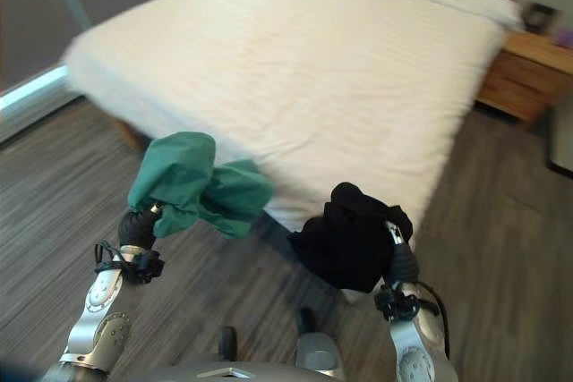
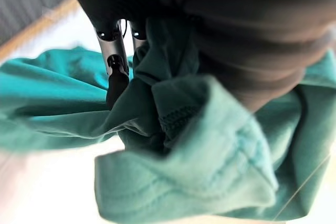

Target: Pick up bed clothes into laundry basket.

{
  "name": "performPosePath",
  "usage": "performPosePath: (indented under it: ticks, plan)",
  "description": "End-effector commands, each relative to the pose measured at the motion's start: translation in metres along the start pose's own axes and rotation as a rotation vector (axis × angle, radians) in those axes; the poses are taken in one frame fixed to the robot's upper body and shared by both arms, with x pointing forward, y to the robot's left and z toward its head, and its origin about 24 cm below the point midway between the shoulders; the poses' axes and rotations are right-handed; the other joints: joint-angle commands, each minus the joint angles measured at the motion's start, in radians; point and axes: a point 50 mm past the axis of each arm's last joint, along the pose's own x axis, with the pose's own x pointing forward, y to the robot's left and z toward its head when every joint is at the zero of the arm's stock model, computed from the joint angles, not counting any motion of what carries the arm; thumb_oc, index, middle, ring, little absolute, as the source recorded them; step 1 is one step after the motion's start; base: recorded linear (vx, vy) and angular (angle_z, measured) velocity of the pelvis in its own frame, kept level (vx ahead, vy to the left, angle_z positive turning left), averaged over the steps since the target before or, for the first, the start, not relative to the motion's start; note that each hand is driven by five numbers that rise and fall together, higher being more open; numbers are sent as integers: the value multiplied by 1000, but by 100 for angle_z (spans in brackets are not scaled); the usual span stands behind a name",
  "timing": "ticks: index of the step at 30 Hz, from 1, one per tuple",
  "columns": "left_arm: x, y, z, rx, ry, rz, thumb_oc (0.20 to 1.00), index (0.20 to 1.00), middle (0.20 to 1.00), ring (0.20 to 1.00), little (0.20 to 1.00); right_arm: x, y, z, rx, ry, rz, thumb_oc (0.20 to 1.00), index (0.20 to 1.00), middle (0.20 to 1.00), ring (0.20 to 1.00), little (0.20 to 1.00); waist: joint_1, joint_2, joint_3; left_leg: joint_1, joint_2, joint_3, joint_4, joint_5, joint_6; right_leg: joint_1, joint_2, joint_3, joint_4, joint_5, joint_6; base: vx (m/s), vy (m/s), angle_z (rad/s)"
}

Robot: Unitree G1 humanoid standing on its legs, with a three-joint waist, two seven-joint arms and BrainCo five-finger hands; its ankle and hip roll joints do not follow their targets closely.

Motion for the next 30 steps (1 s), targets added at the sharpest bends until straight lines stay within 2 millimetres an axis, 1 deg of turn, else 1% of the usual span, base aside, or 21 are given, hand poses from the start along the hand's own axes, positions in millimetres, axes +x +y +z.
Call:
performPosePath:
  ticks: [1,2,3,4,5,6,7,8,10,11,12,13,14,15,17,19,21,22,26,28,30]
  plan:
    - [15,-1,38,42,-186,-32,200,200,200,200,200,23,25,33,-18,-189,99,200,200,200,200,200,35,46,30,-10,78,136,76,-46,12,30,-106,-375,252,-21,-96,-487,99,-162]
    - [15,-1,38,42,-186,-32,200,200,200,200,200,23,25,33,-18,-189,99,200,200,200,200,200,35,46,30,-9,77,136,76,-46,12,30,-106,-375,253,-22,-96,-560,172,-226]
    - [16,0,45,10,-224,-15,200,200,200,200,200,28,28,35,-25,-205,97,200,200,200,200,200,51,60,6,-2,103,255,58,-50,8,114,-167,-508,341,-88,-110,-219,83,-258]
    - [16,0,45,9,-224,-15,200,200,200,200,200,29,28,35,-26,-204,97,200,200,200,200,200,55,57,10,7,101,261,56,-51,8,116,-168,-502,345,-92,-110,-462,94,-277]
    - [13,1,51,1,-257,3,200,200,200,200,200,38,35,42,-39,-246,87,200,200,200,200,200,72,61,-20,-3,133,408,48,-31,12,170,-235,-634,437,-75,-104,-294,-13,-186]
    - [11,2,52,-1,-265,12,200,200,200,200,200,43,40,43,-26,-261,87,200,200,200,200,200,83,56,-36,-4,151,471,48,-21,9,191,-255,-691,434,-55,-89,-404,-94,-153]
    - [6,6,54,2,-277,39,200,200,200,200,200,49,48,48,-27,-284,99,200,200,200,200,200,105,46,-50,-4,184,547,55,-12,0,208,-261,-764,382,-68,-82,-225,-267,-200]
    - [2,11,57,3,-287,60,200,200,200,200,200,52,52,48,-11,-282,114,200,200,200,200,200,116,37,-55,-16,226,587,90,9,-31,223,-216,-766,269,-88,-93,-202,-454,-220]
    - [-4,24,54,37,-261,119,200,200,200,200,200,45,52,48,-49,-271,149,200,200,200,200,200,100,8,-55,-31,325,603,175,53,-88,223,-109,-656,123,-145,-130,-28,-547,-241]
    - [-4,24,53,38,-260,121,200,200,200,200,200,45,52,48,-49,-269,150,200,200,200,200,200,104,9,-56,-32,335,607,184,54,-92,224,-102,-653,118,-144,-135,49,-423,-192]
    - [-3,30,52,81,-261,150,200,200,200,200,200,42,52,59,-173,-286,193,200,200,200,200,200,128,4,-37,-71,316,405,228,64,-112,220,-67,-579,101,-169,-150,12,-181,-96]
    - [-3,29,52,81,-261,149,200,200,200,200,200,42,52,60,-173,-286,193,200,200,200,200,200,128,5,-38,-73,317,403,229,64,-113,220,-67,-580,101,-169,-150,-65,-296,-151]
    - [-3,29,49,83,-276,174,200,200,200,200,200,51,56,71,-286,-308,221,200,200,200,200,200,184,-2,-10,-122,147,36,198,3,-63,189,-24,-435,109,-153,-163,-68,-192,-161]
    - [-1,27,47,74,-272,174,200,200,200,200,200,54,52,72,-299,-308,196,200,200,200,200,200,187,-5,1,-117,116,-40,200,-19,-57,188,0,-370,108,-149,-167,-86,-239,-306]
    - [0,23,44,64,-267,170,200,200,200,200,200,54,46,75,-291,-324,150,200,200,200,200,200,175,-8,-2,-100,64,-124,176,-33,-50,178,33,-278,89,-126,-174,-23,-119,-293]
    - [1,21,42,36,-265,169,200,200,200,200,200,55,50,78,-270,-350,154,200,200,200,200,200,169,2,-9,-64,35,-166,126,-35,-39,159,59,-229,102,-113,-171,63,-51,-158]
    - [3,19,41,29,-255,151,200,200,200,200,200,54,51,81,-260,-365,147,200,200,200,200,200,153,10,-19,-46,35,-156,114,-25,-36,153,73,-209,99,-103,-171,83,8,-176]
    - [9,12,40,26,-253,123,200,200,200,200,200,51,50,83,-237,-399,121,200,200,200,200,200,115,25,-42,7,40,-107,42,-15,-28,149,83,-175,84,-95,-169,77,78,-80]
    - [20,-4,41,-2,-265,66,200,200,200,200,200,45,41,73,-165,-388,49,200,200,200,200,200,43,55,-72,58,37,-53,-6,-6,-19,147,92,-142,92,-106,-169,92,70,-63]
    - [21,-6,41,-8,-266,59,200,200,200,200,200,44,41,70,-158,-373,54,200,200,200,200,200,39,60,-75,68,36,-46,-17,-5,-18,149,93,-138,91,-106,-169,40,20,-19]
    - [24,-15,38,-12,-254,33,200,200,200,200,200,42,40,60,-56,-332,62,200,200,200,200,200,20,70,-86,90,34,-33,-39,-2,-17,158,95,-138,90,-113,-172,44,-7,-18]
